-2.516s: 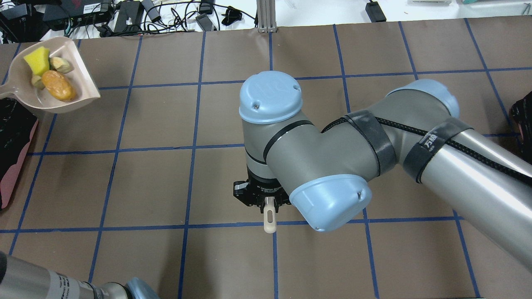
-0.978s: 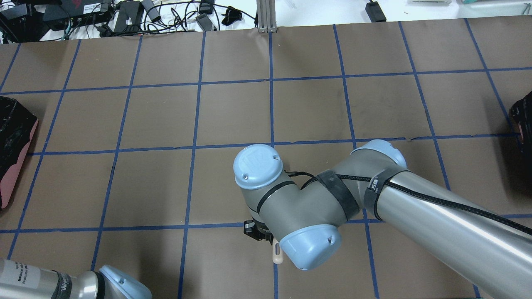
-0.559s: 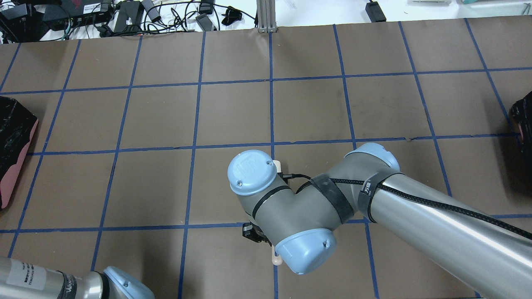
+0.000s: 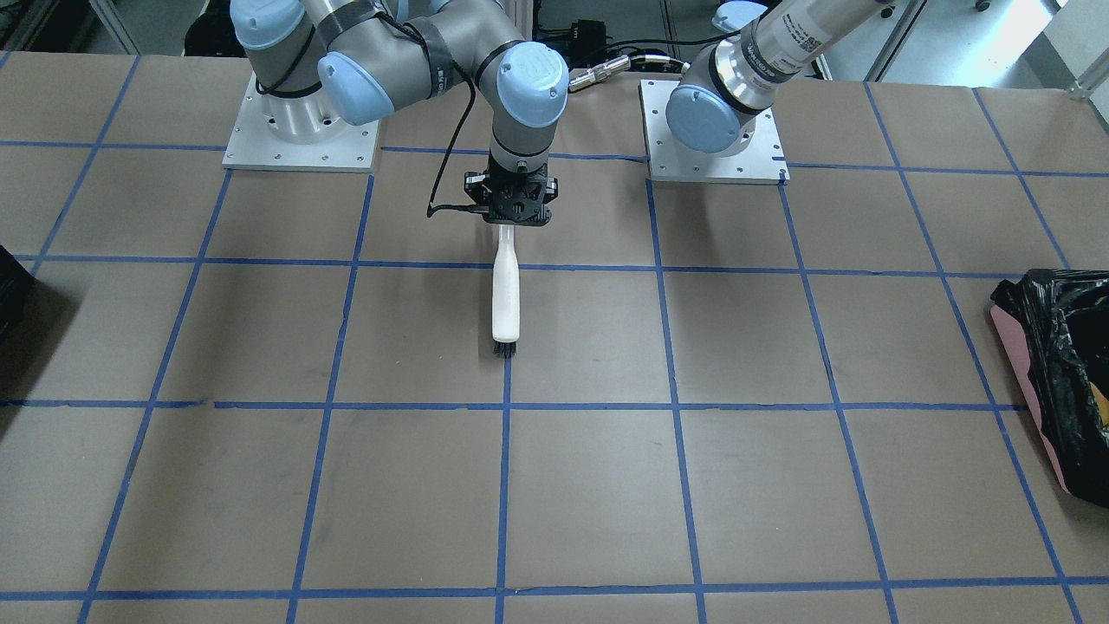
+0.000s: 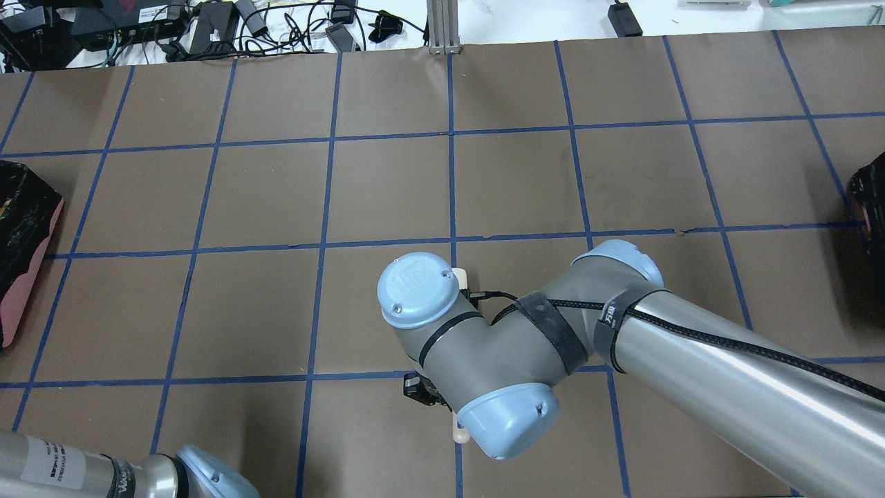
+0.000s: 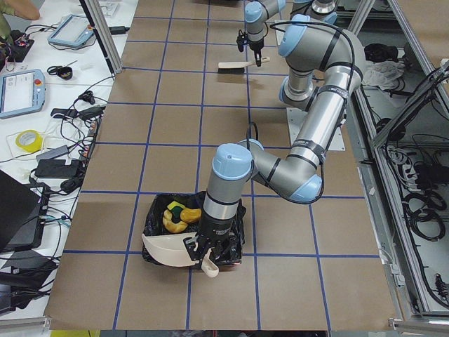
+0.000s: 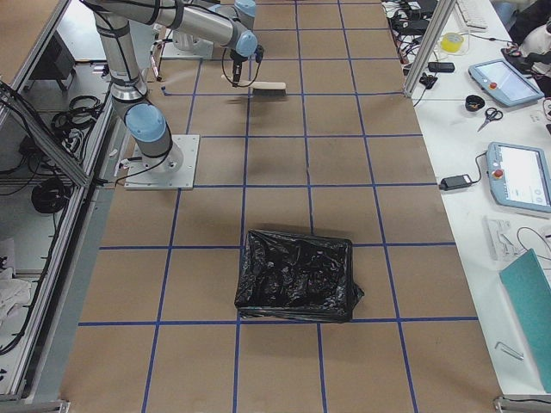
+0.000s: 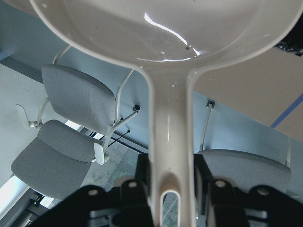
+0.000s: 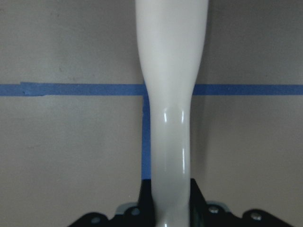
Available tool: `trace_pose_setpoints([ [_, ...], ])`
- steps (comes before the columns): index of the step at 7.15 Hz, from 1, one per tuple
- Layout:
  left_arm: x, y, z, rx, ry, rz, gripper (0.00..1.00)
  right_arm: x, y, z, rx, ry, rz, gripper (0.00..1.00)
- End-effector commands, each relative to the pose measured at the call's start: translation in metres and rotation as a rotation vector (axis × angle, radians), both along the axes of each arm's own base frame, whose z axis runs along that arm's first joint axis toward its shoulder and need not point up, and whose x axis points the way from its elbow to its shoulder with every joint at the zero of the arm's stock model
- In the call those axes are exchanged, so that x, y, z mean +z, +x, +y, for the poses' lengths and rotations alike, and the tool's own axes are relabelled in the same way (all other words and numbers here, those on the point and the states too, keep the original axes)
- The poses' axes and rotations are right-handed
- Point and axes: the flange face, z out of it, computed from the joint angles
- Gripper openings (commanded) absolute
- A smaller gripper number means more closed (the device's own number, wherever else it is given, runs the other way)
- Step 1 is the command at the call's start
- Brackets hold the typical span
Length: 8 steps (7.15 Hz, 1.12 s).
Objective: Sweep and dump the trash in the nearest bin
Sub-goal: 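Tip the dustpan over the black bin with the left gripper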
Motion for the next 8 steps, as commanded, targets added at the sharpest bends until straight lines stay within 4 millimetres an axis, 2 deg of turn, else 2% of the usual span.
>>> trace_pose_setpoints([
  [1,0.028,-0.049,-0.028,0.001,-0.030,0.042,0.00,0.000,-0.001,0.000,0.004,-0.007,0.011,0.36],
  [2,0.049,-0.084,-0.043,0.033,-0.048,0.082,0.00,0.000,-0.001,-0.001,0.003,-0.010,0.011,0.45],
  [3,0.065,-0.117,-0.057,0.033,-0.071,0.083,0.00,0.002,0.000,-0.003,0.003,-0.026,-0.001,0.59],
  [5,0.085,-0.187,-0.081,0.103,-0.123,0.174,0.00,0.003,0.001,-0.004,0.003,-0.030,-0.003,0.77],
  [6,0.084,-0.207,-0.086,0.150,-0.126,0.231,0.00,0.003,0.002,-0.005,0.005,-0.035,-0.007,0.82],
  [7,0.082,-0.228,-0.093,0.183,-0.128,0.277,0.00,0.008,0.003,-0.007,0.009,-0.044,-0.015,0.92],
  [8,0.079,-0.258,-0.103,0.251,-0.136,0.342,0.00,0.016,0.001,-0.014,0.014,-0.065,-0.021,1.00],
])
